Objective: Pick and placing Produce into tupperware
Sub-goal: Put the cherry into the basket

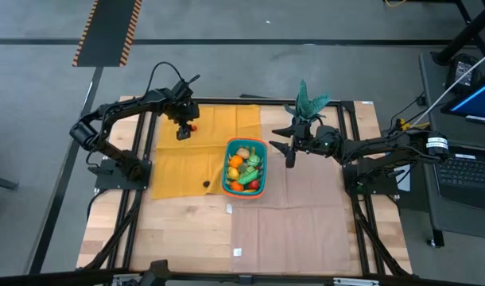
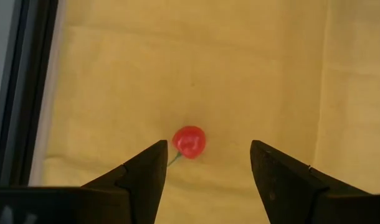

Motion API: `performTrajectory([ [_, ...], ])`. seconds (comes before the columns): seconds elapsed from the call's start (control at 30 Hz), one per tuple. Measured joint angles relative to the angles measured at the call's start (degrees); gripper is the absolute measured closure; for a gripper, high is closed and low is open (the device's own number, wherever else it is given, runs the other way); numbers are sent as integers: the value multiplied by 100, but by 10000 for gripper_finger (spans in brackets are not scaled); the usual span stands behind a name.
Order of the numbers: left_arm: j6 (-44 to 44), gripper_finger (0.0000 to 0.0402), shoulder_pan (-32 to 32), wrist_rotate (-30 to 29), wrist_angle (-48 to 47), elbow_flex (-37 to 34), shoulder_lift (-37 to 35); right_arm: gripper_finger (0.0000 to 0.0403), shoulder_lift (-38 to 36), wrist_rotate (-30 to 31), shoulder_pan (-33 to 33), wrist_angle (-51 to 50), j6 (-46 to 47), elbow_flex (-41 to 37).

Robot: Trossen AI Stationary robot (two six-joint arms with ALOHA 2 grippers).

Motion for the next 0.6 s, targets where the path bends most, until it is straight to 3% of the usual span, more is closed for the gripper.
performTrajectory([
  [0.6, -37, 182, 0, -9, 43, 0, 0, 178, 0, 1, -2, -1, 4, 0],
])
